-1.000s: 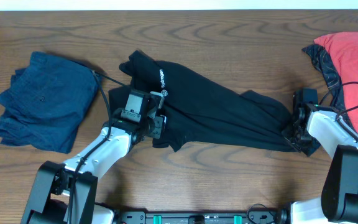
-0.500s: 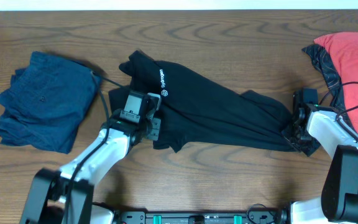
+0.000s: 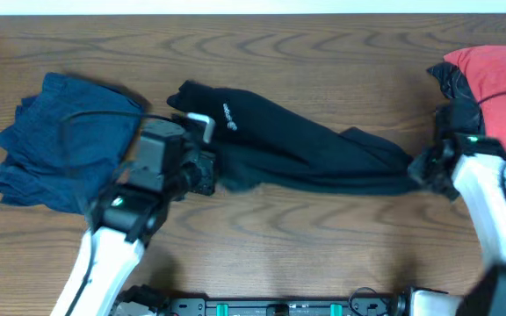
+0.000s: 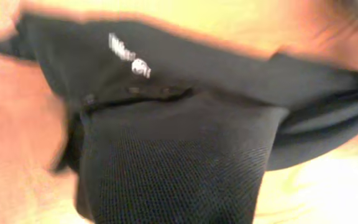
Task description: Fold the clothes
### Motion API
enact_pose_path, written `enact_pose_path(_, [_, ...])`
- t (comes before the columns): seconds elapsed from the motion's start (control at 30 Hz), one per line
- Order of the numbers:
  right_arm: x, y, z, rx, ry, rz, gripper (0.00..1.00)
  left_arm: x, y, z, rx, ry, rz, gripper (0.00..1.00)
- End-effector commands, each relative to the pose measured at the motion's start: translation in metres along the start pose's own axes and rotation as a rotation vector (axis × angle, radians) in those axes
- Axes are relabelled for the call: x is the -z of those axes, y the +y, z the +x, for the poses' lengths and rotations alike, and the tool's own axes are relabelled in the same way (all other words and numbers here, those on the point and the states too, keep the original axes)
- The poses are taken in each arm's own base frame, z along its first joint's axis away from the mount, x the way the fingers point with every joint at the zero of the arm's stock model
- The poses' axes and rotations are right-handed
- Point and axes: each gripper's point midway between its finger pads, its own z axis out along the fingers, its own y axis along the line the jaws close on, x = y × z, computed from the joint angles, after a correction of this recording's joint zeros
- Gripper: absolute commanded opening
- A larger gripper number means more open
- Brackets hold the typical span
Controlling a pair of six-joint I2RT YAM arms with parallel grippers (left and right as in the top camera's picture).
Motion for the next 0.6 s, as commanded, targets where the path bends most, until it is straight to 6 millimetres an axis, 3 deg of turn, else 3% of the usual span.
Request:
enact_pose_path(0.0, [0.059,0.009,-0.026,0.034,-0.136,-0.138,0.01,0.043,-0.016,-0.037,0.072,-0.136,0.069,0.06])
enact_pose_path(0.2, [0.151,-0.010,-0.042,0.055,-0.331,-0.220,0.01,0.098,-0.012,-0.061,0.155,-0.264,0.049,0.06])
enact_pose_path(0.33, [0.198,-0.027,-0.046,0.044,-0.435,-0.246,0.01,0.120,-0.013,-0.068,0.159,-0.324,0.043,0.06])
enact_pose_path(0.47, [0.227,-0.038,-0.048,0.018,-0.504,-0.263,0.01,0.126,-0.014,-0.069,0.165,-0.341,0.046,0.06])
enact_pose_path(0.57, [0.231,-0.040,-0.049,0.015,-0.515,-0.266,0.01,0.118,-0.011,-0.065,0.177,-0.305,0.038,0.06])
